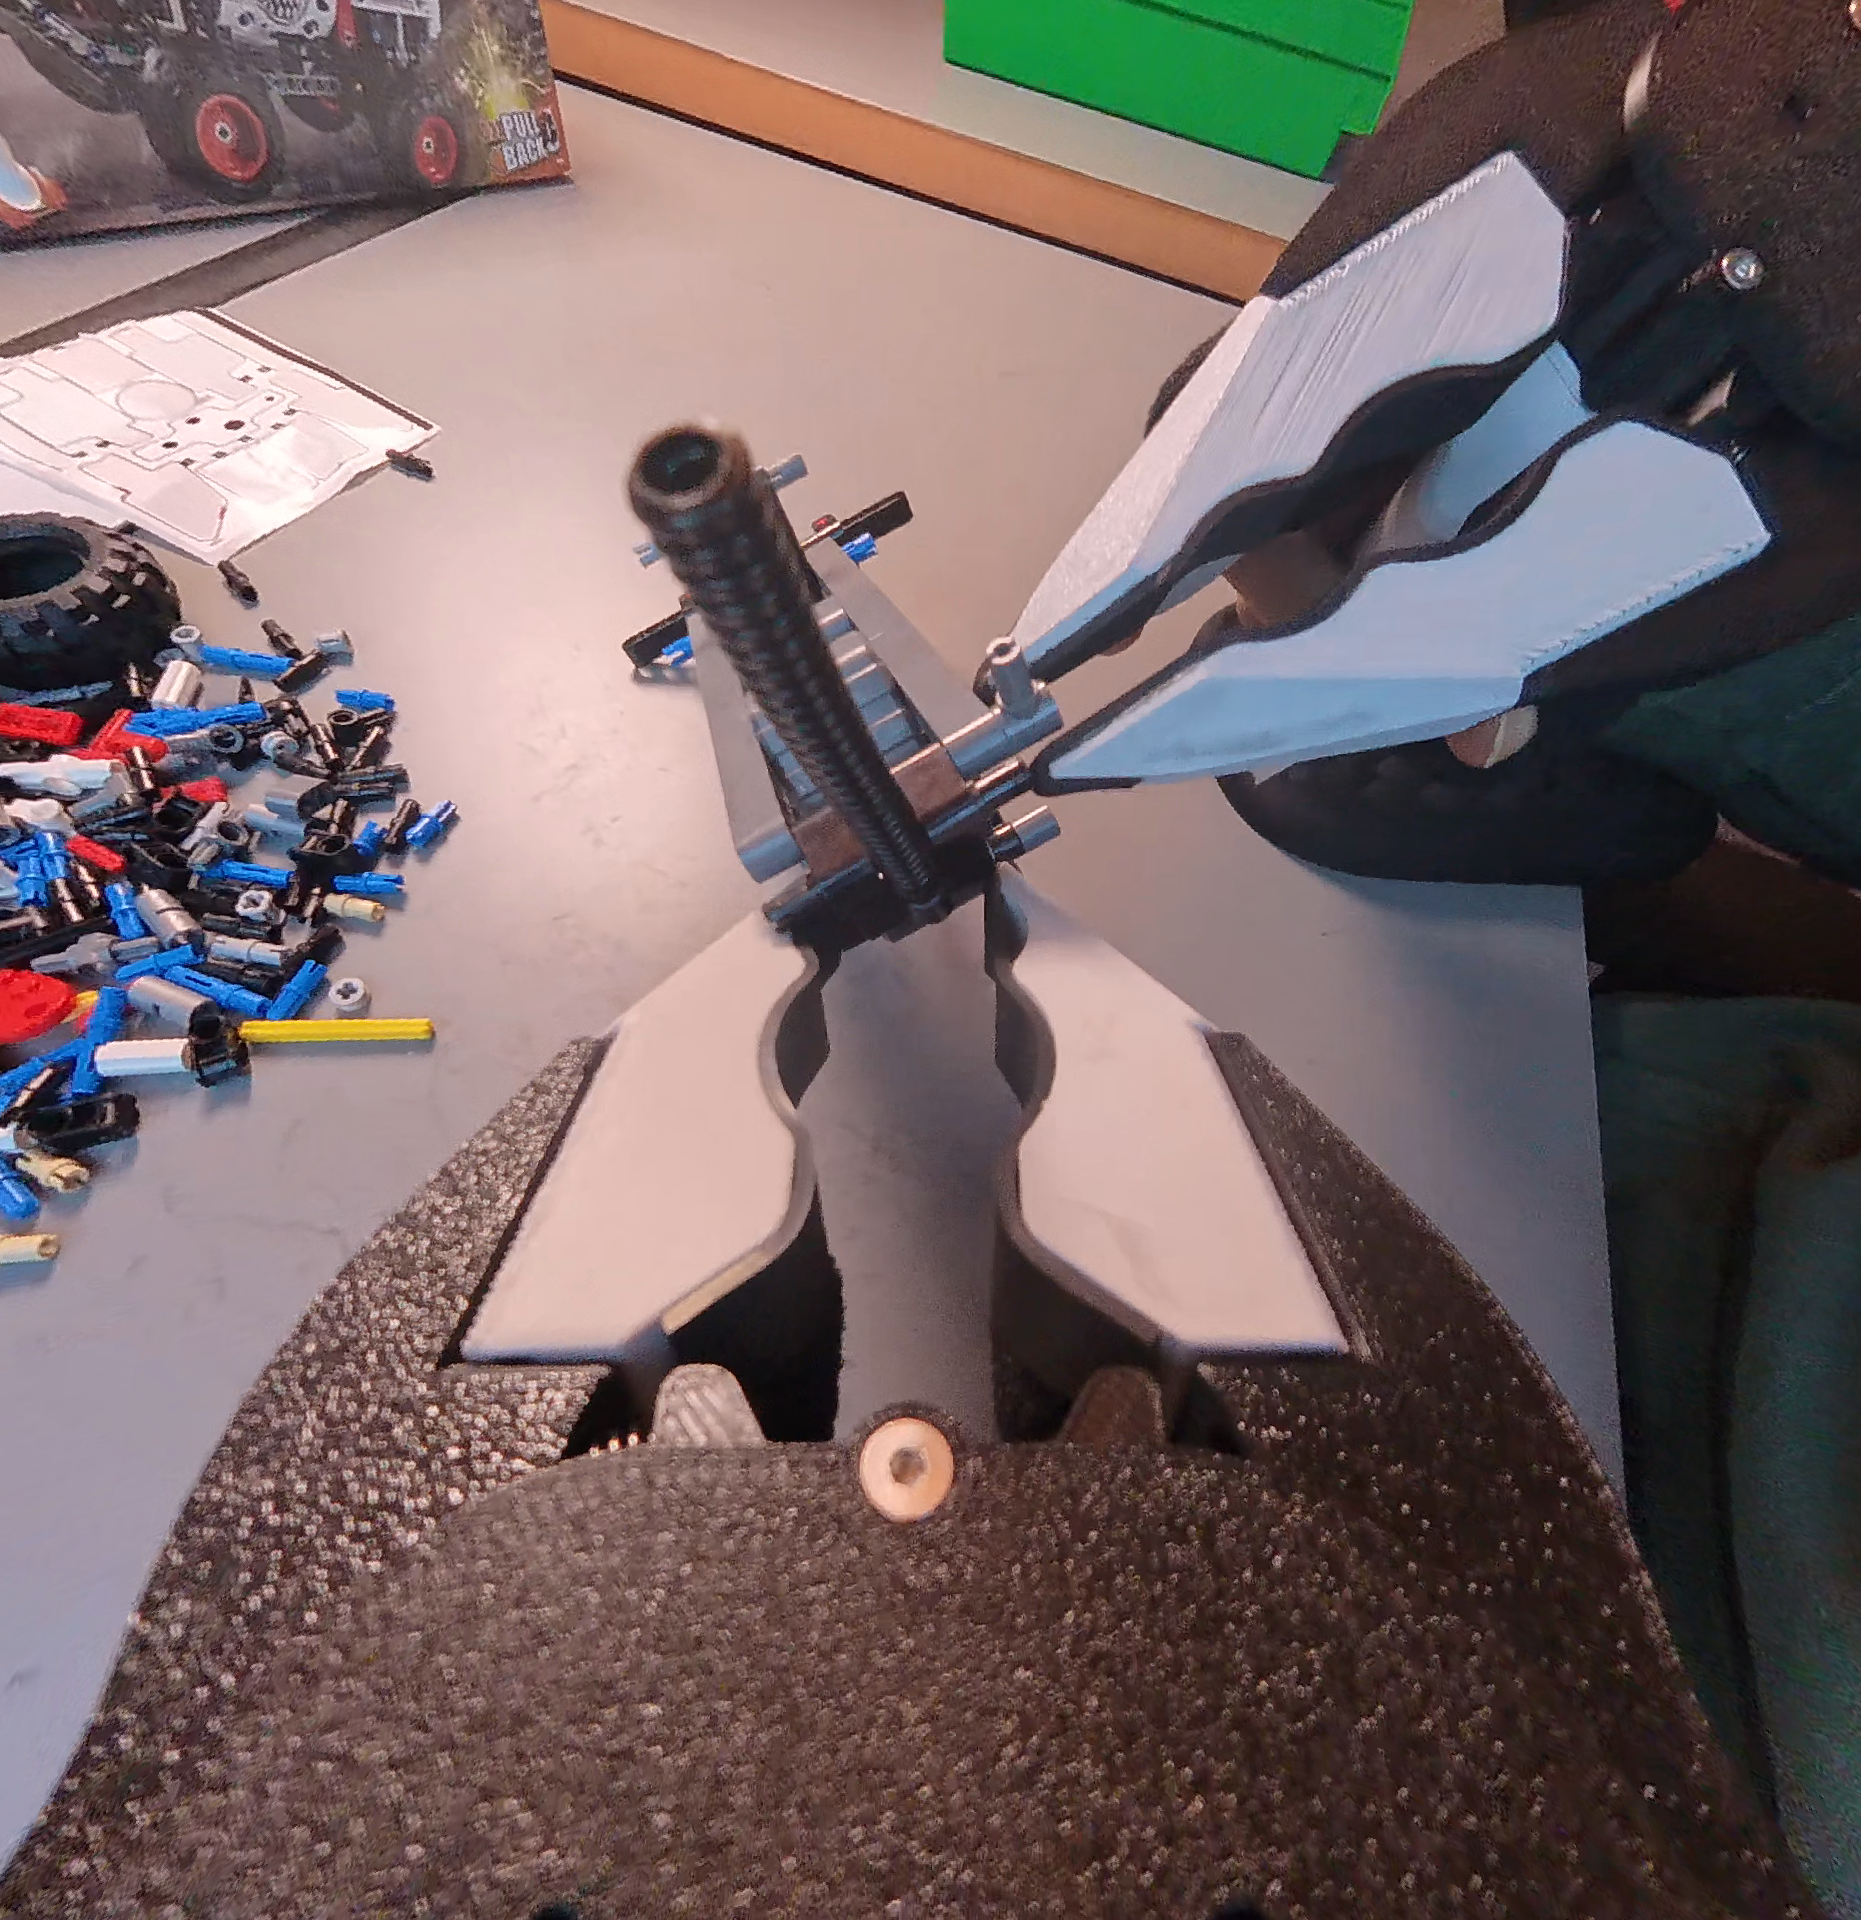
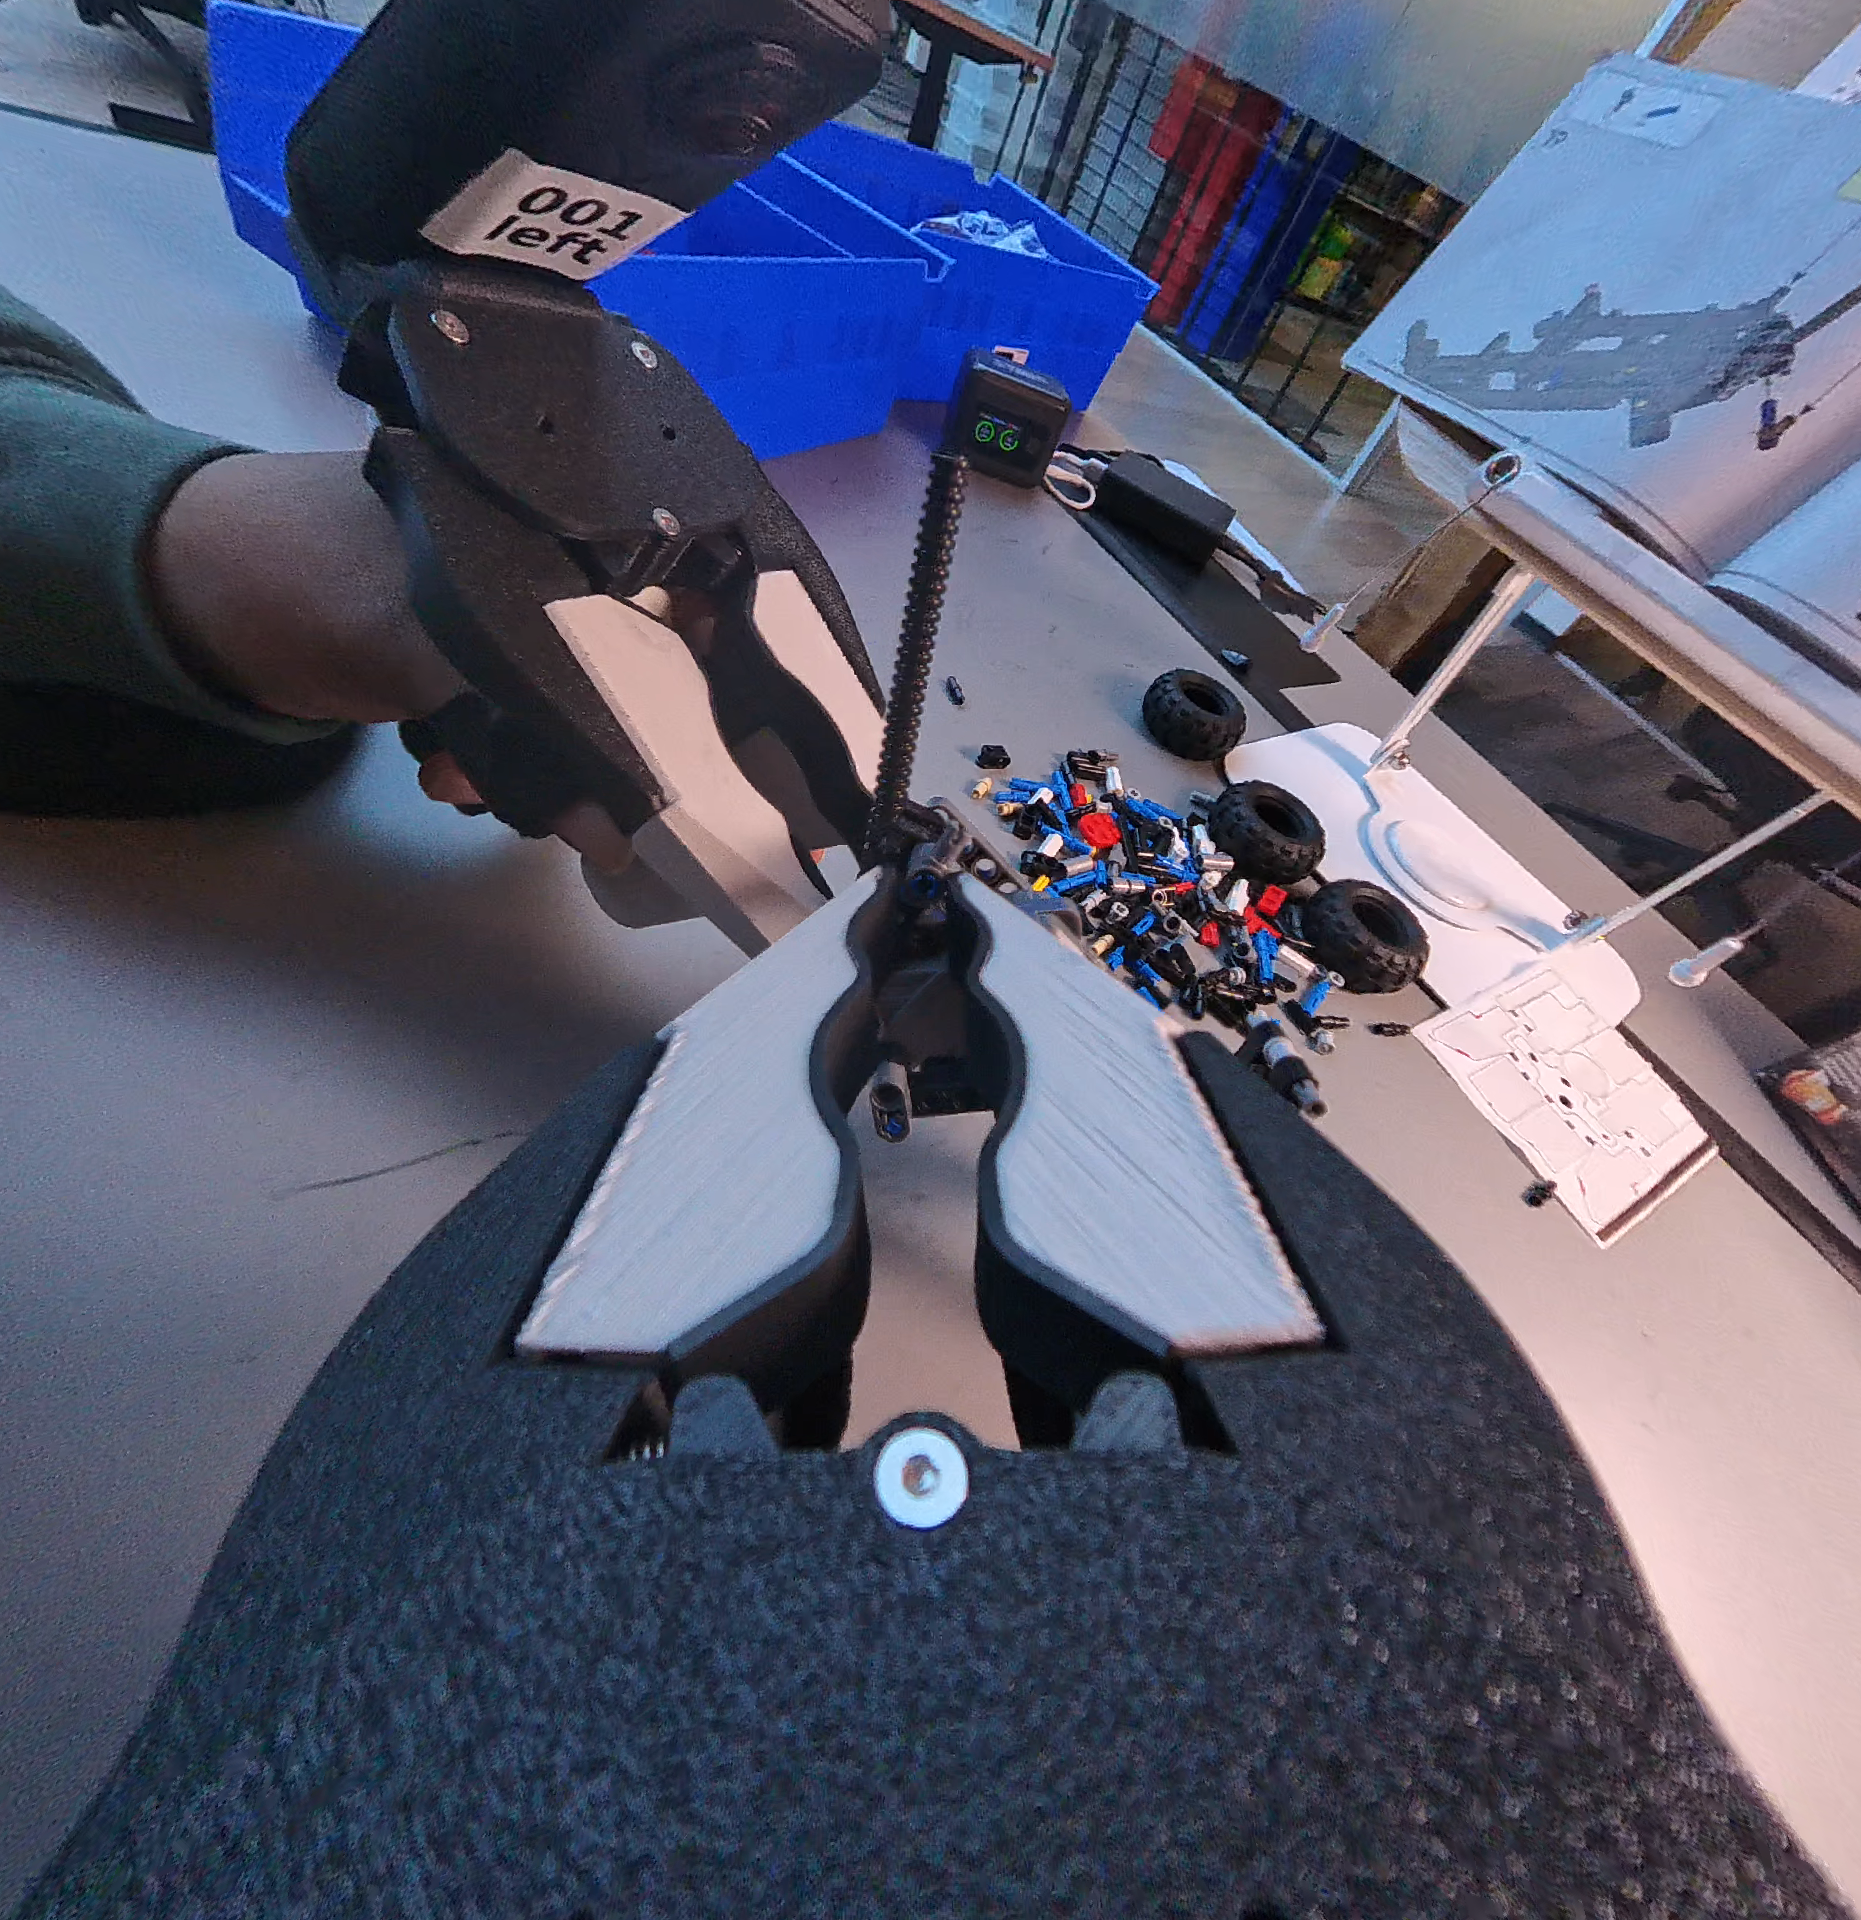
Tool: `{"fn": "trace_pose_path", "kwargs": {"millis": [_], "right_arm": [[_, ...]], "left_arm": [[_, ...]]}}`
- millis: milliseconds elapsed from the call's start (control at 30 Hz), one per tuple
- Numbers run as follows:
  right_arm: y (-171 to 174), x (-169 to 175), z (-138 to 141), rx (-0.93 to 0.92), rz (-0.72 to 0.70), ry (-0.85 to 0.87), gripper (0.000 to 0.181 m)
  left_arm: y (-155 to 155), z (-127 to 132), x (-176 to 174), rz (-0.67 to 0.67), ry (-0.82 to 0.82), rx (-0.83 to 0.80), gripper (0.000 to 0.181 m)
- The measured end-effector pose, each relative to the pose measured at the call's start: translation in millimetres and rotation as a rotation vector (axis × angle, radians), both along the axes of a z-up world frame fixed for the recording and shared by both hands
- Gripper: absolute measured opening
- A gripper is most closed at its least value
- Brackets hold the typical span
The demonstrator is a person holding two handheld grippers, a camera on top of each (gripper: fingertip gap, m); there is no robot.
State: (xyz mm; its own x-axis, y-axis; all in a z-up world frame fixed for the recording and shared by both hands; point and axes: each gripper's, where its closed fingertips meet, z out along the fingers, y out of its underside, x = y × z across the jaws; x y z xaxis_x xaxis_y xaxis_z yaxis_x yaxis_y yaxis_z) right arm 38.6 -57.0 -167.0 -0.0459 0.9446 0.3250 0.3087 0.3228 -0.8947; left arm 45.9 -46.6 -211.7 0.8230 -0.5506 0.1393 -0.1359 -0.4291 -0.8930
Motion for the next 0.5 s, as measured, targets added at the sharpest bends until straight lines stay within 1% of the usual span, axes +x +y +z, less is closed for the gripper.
{"fn": "trace_pose_path", "kwargs": {"millis": [133,233,367,433,500], "right_arm": [[0.2,-3.8,2.4,-0.011,-0.030,0.026,0.011],[0.3,-6.2,3.6,-0.053,-0.038,0.047,0.011],[-1.2,-6.9,4.4,-0.092,-0.016,0.063,0.010],[-1.3,-5.2,4.3,-0.094,0.005,0.063,0.005],[-2.6,-3.4,4.7,-0.076,0.038,0.061,0.005]], "left_arm": [[1.2,2.4,-2.6,0.045,-0.019,-0.008,0.026],[1.3,3.0,-5.2,0.069,-0.016,-0.004,0.026],[-0.2,3.5,-7.8,0.082,0.024,0.018,0.026],[-1.9,2.8,-7.3,0.066,0.038,0.025,0.027],[-3.5,4.2,-8.4,0.049,0.036,0.039,0.027]]}}
